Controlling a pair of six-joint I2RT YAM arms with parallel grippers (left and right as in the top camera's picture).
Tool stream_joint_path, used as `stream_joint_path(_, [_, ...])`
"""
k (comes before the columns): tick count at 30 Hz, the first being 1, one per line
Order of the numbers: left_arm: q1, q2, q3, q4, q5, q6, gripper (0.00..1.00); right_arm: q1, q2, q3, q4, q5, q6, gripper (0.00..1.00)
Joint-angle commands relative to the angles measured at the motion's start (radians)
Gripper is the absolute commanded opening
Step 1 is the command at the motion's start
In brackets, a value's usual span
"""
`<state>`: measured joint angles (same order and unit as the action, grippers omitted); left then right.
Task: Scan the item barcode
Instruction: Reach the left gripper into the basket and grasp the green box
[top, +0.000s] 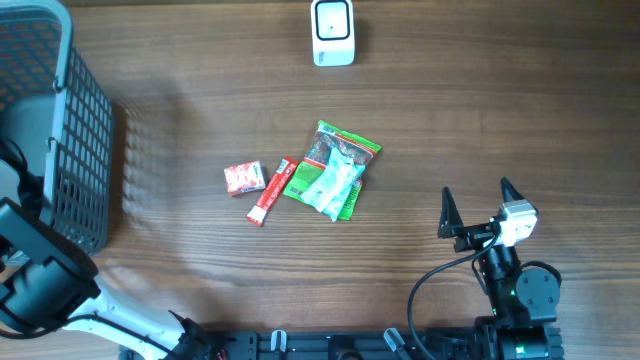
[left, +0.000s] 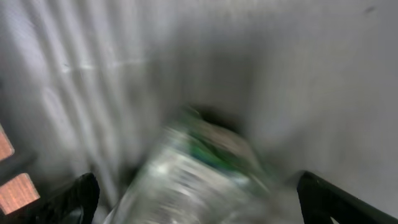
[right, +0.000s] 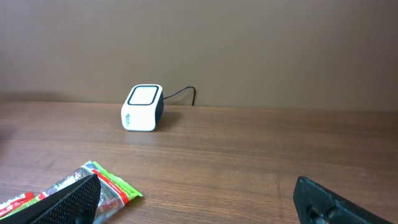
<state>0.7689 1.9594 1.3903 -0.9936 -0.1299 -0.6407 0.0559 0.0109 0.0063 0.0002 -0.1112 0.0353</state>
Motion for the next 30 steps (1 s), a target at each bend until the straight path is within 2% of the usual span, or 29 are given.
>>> stream_joint_path(1, [0.002, -0.008, -0.011, 0.018, 0.035, 0.005, 0.81, -0.003, -0.006, -0.001, 0.005, 0.005, -0.009, 1.00])
stream_joint_path(3, [0.002, -0.012, 0.037, 0.005, 0.100, 0.005, 0.92, -0.003, -0.006, -0.001, 0.005, 0.005, -0.009, 1.00])
stream_joint_path(4, [0.002, -0.016, 0.058, -0.001, 0.113, 0.005, 0.92, -0.003, -0.006, -0.001, 0.005, 0.005, -0.009, 1.00])
stream_joint_path(5, [0.002, -0.021, 0.073, -0.001, 0.115, 0.006, 0.91, -0.003, -0.006, -0.001, 0.005, 0.005, -0.009, 1.00])
stream_joint_path(6, [0.002, -0.024, 0.078, 0.008, 0.114, 0.006, 0.82, -0.003, -0.006, -0.001, 0.005, 0.005, -0.009, 1.00])
stream_joint_path(8, [0.002, -0.018, 0.077, 0.006, 0.103, 0.006, 0.72, -0.003, -0.006, -0.001, 0.005, 0.005, -0.010, 1.00])
stream_joint_path(9, [0.002, -0.016, 0.075, 0.003, 0.097, 0.006, 0.72, -0.003, -0.006, -0.001, 0.005, 0.005, -0.009, 1.00])
stream_joint_path(11, [0.002, -0.014, 0.026, 0.011, 0.039, 0.005, 0.88, -0.003, -0.006, -0.001, 0.005, 0.005, -0.009, 1.00])
stream_joint_path(13, [0.002, -0.013, -0.014, 0.040, 0.039, 0.005, 0.89, -0.003, -0.006, -0.001, 0.005, 0.005, -0.009, 1.00])
stream_joint_path(14, [0.002, -0.013, -0.036, 0.057, 0.039, 0.005, 0.87, -0.003, -0.006, -0.001, 0.005, 0.005, -0.009, 1.00])
stream_joint_path(15, [0.002, -0.013, -0.067, 0.079, 0.039, 0.005, 0.78, -0.003, -0.006, -0.001, 0.005, 0.005, -0.009, 1.00])
stream_joint_path(17, [0.002, -0.013, -0.113, 0.117, 0.044, 0.005, 0.53, -0.003, -0.006, -0.001, 0.005, 0.005, -0.009, 1.00])
stream_joint_path(19, [0.002, -0.021, -0.093, 0.113, 0.110, 0.006, 0.49, -0.003, -0.006, -0.001, 0.005, 0.005, -0.009, 1.00])
stream_joint_path(20, [0.004, -0.029, -0.061, 0.093, 0.143, 0.006, 0.48, -0.003, -0.006, -0.001, 0.005, 0.005, -0.009, 1.00])
stream_joint_path(21, [0.005, -0.052, 0.050, 0.025, 0.167, 0.007, 0.40, -0.003, -0.006, -0.001, 0.005, 0.005, -0.009, 1.00])
stream_joint_path(22, [0.005, -0.068, 0.138, -0.030, 0.163, 0.015, 0.38, -0.003, -0.006, -0.001, 0.005, 0.005, -0.009, 1.00])
stream_joint_path(27, [0.005, -0.140, 0.617, -0.222, 0.163, 0.043, 0.38, -0.003, -0.006, -0.001, 0.005, 0.005, -0.009, 1.00])
stream_joint_path(28, [0.005, -0.158, 0.709, -0.277, 0.163, 0.042, 0.43, -0.003, -0.006, -0.001, 0.005, 0.005, -0.009, 1.00])
stream_joint_path(30, [0.001, -0.187, 0.754, -0.324, 0.163, 0.043, 0.54, -0.003, -0.006, -0.001, 0.005, 0.005, -0.009, 1.00])
